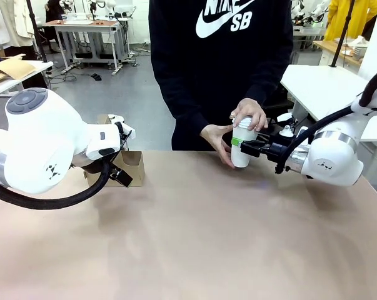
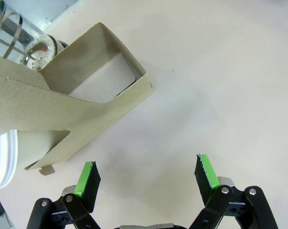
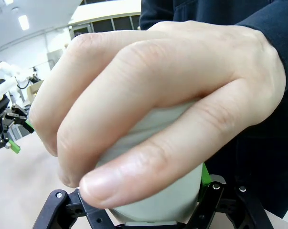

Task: Pour a drink into a cup and package it in a carrier.
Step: When a person places the Paper Cup Lid on the 600 ml Paper Cup , lift the 600 ml Paper Cup.

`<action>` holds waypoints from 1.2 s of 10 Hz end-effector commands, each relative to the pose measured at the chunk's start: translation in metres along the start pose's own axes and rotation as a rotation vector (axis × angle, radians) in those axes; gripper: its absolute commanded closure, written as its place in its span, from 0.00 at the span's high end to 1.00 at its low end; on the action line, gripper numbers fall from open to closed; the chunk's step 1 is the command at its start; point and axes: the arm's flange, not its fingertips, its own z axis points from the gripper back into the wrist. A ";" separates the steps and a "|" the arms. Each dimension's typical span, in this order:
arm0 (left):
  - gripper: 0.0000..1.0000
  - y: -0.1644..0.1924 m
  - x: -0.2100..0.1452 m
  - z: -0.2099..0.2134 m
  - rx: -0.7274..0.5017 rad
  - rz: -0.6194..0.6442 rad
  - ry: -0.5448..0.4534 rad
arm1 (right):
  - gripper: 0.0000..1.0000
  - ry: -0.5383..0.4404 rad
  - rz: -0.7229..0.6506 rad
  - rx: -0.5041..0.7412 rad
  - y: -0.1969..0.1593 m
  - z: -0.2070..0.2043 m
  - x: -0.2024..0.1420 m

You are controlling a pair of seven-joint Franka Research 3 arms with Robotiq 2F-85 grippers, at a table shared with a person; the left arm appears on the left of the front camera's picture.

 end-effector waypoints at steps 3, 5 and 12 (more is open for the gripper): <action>1.00 0.000 0.000 0.000 -0.001 0.001 -0.001 | 0.80 -0.009 0.009 -0.002 0.002 -0.001 0.005; 1.00 0.000 0.000 0.000 -0.001 0.001 -0.001 | 0.80 -0.009 0.009 -0.002 0.002 -0.001 0.005; 1.00 0.000 0.000 0.000 -0.001 0.001 -0.001 | 0.80 -0.009 0.009 -0.002 0.002 -0.001 0.005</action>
